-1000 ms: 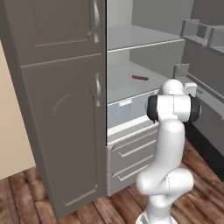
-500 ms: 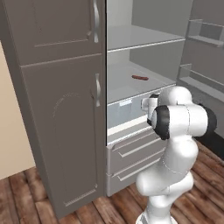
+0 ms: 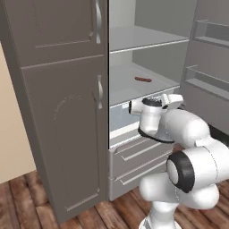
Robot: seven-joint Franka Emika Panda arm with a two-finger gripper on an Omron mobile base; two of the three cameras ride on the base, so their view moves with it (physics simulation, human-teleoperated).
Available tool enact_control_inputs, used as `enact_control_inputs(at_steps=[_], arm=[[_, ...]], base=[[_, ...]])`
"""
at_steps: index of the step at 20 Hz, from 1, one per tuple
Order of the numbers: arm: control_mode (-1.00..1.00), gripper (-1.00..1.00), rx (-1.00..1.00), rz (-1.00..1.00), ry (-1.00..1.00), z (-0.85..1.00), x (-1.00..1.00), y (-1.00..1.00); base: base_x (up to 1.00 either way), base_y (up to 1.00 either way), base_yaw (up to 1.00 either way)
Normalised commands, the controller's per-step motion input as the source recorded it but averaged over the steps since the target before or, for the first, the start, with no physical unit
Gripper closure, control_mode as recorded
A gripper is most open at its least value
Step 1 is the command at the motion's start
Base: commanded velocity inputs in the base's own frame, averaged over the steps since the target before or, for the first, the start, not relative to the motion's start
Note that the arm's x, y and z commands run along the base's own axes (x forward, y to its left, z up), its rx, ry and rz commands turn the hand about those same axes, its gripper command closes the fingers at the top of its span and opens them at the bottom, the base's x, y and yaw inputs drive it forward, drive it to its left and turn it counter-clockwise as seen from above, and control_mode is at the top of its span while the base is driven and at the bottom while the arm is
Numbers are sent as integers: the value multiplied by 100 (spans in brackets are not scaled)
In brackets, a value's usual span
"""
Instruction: Move the hot dog bun to the plate on the dining table and place the condiment next to that plate. Then navigate to the fridge and take the sausage and place it on the plate as well.
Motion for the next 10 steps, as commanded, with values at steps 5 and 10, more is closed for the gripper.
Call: enact_control_inputs(at_steps=[5,10], arm=[[-100,-100,31,15,-28,68,-31,70],[-100,-100,48,18,-5,44,-38,33]], base=[[0,0,0],[0,0,0]])
